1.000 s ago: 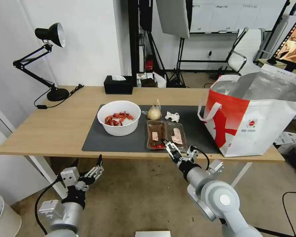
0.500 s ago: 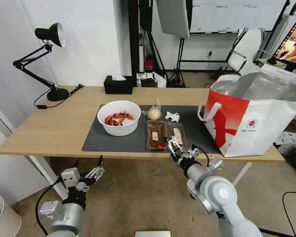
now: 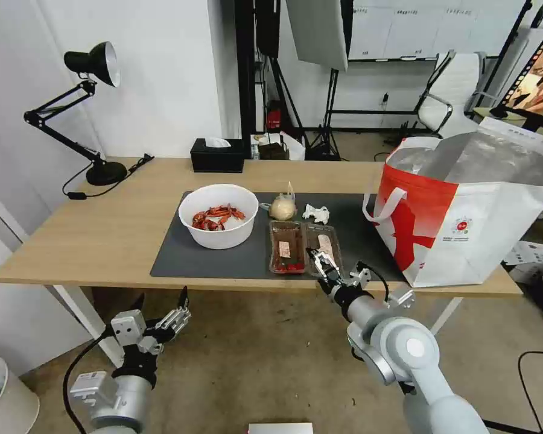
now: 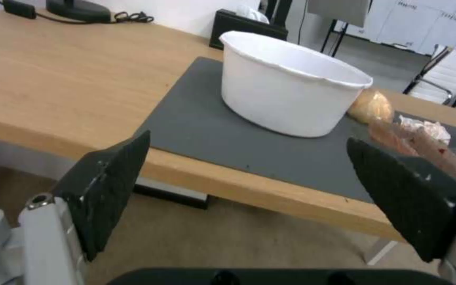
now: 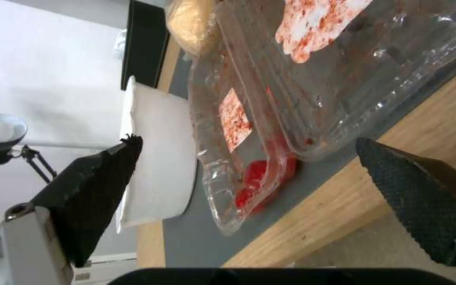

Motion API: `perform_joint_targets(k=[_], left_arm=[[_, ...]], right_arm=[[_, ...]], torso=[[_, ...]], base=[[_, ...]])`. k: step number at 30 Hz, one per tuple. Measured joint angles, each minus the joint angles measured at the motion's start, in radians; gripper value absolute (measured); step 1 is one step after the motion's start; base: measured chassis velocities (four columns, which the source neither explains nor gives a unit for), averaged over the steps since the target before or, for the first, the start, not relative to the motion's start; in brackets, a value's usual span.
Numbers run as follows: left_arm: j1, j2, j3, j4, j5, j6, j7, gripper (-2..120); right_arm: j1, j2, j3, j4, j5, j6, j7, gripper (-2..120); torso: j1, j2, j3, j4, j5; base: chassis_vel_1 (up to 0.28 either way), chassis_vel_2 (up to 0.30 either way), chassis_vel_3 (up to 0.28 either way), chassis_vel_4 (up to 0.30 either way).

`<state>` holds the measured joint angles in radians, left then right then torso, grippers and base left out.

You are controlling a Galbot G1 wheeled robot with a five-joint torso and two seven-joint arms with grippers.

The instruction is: Pick up the trash from the table and place it into the takeout bag.

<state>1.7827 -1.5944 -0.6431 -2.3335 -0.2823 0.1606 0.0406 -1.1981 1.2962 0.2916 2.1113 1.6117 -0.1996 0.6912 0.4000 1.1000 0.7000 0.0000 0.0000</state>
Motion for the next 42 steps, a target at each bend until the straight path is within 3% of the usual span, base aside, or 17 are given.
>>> perform_joint_targets(k=[29, 36, 42], left_arm=[[-0.006, 0.0, 0.002, 0.017, 0.004, 0.0, -0.001, 100], [-0.009, 0.0, 0.003, 0.021, 0.004, -0.001, -0.001, 100], [-0.01, 0.0, 0.004, 0.023, 0.004, -0.003, -0.001, 100]], right_arm=[[0.029, 0.014, -0.001, -0.047, 0.022, 0.0, 0.011, 100], [0.023, 0.009, -0.009, -0.069, -0.07, 0.009, -0.067, 100], [0.015, -0.001, -0.014, -0.072, -0.133, 0.018, -0.112, 100]], torso=[[0.0, 0.0, 0.0, -0.0002, -0.0002], [0.0, 0.0, 0.0, 0.0006, 0.0004], [0.0, 0.0, 0.0, -0.0002, 0.0003]], base=[[0.0, 0.0, 0.0, 0.0], [0.0, 0.0, 0.0, 0.0], [0.0, 0.0, 0.0, 0.0]])
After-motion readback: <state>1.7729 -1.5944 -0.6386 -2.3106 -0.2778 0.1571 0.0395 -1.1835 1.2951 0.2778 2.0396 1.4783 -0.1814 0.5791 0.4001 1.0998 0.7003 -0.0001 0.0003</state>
